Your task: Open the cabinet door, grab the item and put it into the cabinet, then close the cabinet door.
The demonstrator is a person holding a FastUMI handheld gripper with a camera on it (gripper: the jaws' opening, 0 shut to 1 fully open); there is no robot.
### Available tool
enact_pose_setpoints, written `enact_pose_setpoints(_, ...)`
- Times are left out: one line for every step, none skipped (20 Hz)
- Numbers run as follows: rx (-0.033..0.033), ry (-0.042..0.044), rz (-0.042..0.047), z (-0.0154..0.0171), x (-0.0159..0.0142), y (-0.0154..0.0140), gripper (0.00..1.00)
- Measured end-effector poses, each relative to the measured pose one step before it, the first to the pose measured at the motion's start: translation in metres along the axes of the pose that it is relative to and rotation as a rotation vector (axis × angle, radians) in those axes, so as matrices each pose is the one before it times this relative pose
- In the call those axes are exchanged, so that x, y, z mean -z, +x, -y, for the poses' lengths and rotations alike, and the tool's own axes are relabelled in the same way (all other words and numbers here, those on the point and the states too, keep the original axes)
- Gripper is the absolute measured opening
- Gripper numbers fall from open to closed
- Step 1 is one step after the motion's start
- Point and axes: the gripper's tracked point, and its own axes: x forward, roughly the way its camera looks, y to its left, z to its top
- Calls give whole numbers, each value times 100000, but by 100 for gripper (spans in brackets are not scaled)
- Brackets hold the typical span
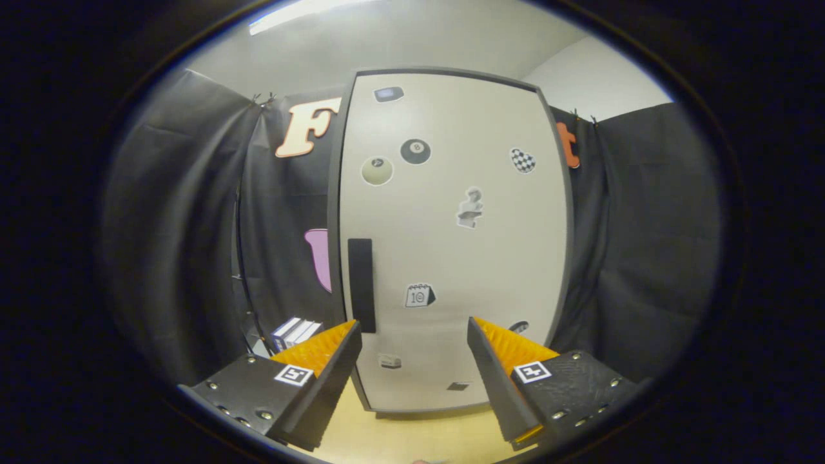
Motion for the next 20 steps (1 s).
enact_pose_setpoints(-854, 606, 225, -666, -61, 869, 98)
enact_pose_setpoints(-689, 152, -150, -484, 98, 804, 97)
enact_pose_setpoints(-726, 192, 44, -603, 10, 813, 97)
enact_pose_setpoints(-525, 86, -148, -490, 47, 793, 97)
enact_pose_setpoints(-635, 90, 114, -584, 15, 790, 97)
enact_pose_setpoints(61, -72, 338, -356, -107, 796, 97)
enact_pose_setpoints(-3, -285, 735, -432, -130, 859, 97)
enact_pose_setpoints(-253, 93, -354, -383, 214, 674, 97)
enact_pose_setpoints(-225, 322, -723, -373, 251, 701, 97)
enact_pose_setpoints(96, 271, -834, -157, 266, 623, 97)
enact_pose_setpoints(361, 270, 265, -147, -8, 562, 97)
enact_pose_setpoints(491, -213, 163, -33, 4, 505, 97)
enact_pose_setpoints(402, -322, -523, -31, 114, 439, 97)
enact_pose_setpoints(-246, 144, -290, -233, 109, 293, 97)
enact_pose_setpoints(433, 9, 133, -33, -129, 212, 97)
enact_pose_setpoints(17, 44, 83, -57, -77, 104, 97)
enact_pose_setpoints(623, 221, 682, 108, -201, 37, 97)
enact_pose_setpoints(459, 70, 838, 65, -240, 28, 97)
enact_pose_setpoints(287, -365, -149, 84, 2, -66, 97)
enact_pose_setpoints(710, -613, -387, 234, 58, -53, 97)
